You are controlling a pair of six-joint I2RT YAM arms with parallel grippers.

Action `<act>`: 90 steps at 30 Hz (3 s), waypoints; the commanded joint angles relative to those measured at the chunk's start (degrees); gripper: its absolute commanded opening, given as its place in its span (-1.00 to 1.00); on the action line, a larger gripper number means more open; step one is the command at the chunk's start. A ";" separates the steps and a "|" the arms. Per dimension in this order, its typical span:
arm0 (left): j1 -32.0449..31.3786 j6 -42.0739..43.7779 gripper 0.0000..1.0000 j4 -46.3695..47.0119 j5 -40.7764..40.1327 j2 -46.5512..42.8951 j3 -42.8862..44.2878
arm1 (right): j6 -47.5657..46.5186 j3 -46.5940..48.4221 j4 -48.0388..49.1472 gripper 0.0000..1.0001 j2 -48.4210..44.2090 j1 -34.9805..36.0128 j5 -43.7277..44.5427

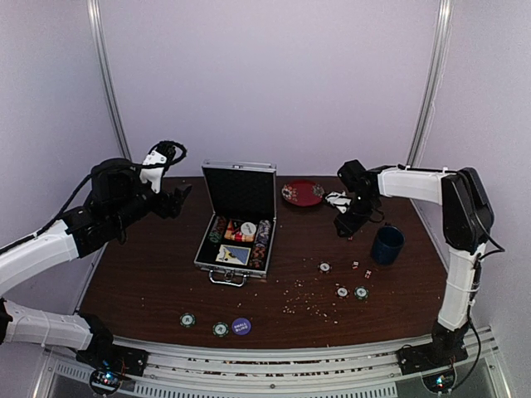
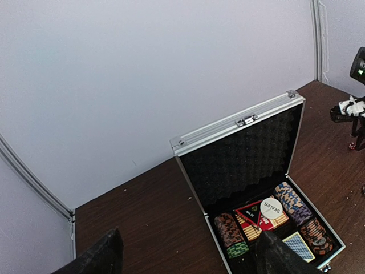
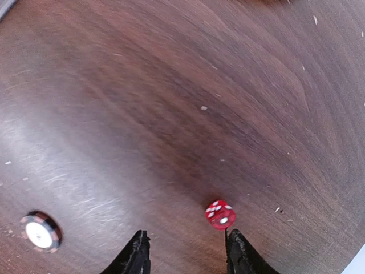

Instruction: Pack up texas hold em set

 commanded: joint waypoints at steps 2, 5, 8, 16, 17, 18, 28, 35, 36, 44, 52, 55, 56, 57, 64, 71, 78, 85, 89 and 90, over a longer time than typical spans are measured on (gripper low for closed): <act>0.31 0.31 0.64 1.65 0.37 0.18 1.15 | 2.05 2.98 -2.14 -0.11 4.23 -2.97 0.64; 0.30 0.41 0.64 1.73 0.59 0.34 1.25 | 2.24 3.41 -2.14 -0.13 5.39 -4.02 0.16; 0.30 0.34 0.64 1.71 0.63 0.45 1.28 | 2.10 3.56 -1.99 -0.16 6.15 -4.60 -0.44; 0.28 0.37 0.64 1.68 0.53 0.61 1.21 | 1.71 4.95 -2.04 -0.34 8.69 -5.05 -2.42; 0.28 0.42 0.64 1.74 0.57 0.55 1.19 | 1.74 5.08 -2.24 -0.37 8.93 -5.05 -2.67; 0.31 0.39 0.64 1.70 0.58 0.56 1.19 | 1.74 5.22 -2.33 -0.40 9.09 -5.05 -2.89; 0.28 0.37 0.64 1.65 0.91 0.29 1.27 | 1.42 5.35 -2.53 -0.64 9.34 -5.07 -2.28; 0.31 0.24 0.64 1.77 0.89 0.17 1.23 | 0.34 5.83 -3.27 -0.82 6.44 -3.79 -5.19; 0.31 0.27 0.64 1.80 0.88 0.24 1.27 | -0.05 5.73 -3.24 -0.83 5.29 -3.04 -5.81; 0.24 0.27 0.64 1.94 0.38 0.85 1.12 | -3.63 7.58 -3.05 -0.84 -1.08 8.97 -9.63; 0.31 0.29 0.64 2.03 -0.75 0.34 1.01 | -5.37 15.51 -3.36 -0.85 2.88 22.70 -8.40; 0.31 0.36 0.64 2.16 -1.01 -0.14 0.84 | -5.47 21.46 -4.73 -0.86 7.06 24.97 -8.65; 0.31 0.34 0.64 2.23 -1.04 -0.24 0.79 | -5.31 23.24 -4.77 -0.86 8.47 25.55 -8.46; 0.26 0.35 0.64 2.25 -1.12 -0.33 0.83 | -5.06 24.76 -4.53 -0.86 9.79 25.90 -8.24; 0.30 0.28 0.64 2.25 -0.55 -1.03 0.91 | -3.48 38.28 -3.75 -0.87 20.78 26.87 -5.30; 0.31 0.30 0.64 2.18 -0.20 -1.41 1.01 | -2.96 45.44 -2.50 -0.88 28.43 26.76 -3.66; 0.29 0.45 0.64 2.19 -0.15 -1.51 1.01 | -3.27 45.44 -1.27 -0.88 31.13 26.54 -0.78; 0.28 0.45 0.64 2.13 0.01 -1.35 1.01 | -3.11 45.19 -0.94 -0.63 31.88 26.03 -0.56; 0.31 0.45 0.64 2.08 0.07 -1.26 1.01 | -2.73 45.26 -1.13 -0.46 30.27 26.03 -1.58; 0.31 0.45 0.64 2.08 0.01 -1.31 1.01 | -2.54 45.31 -1.09 -0.42 29.54 26.04 -1.72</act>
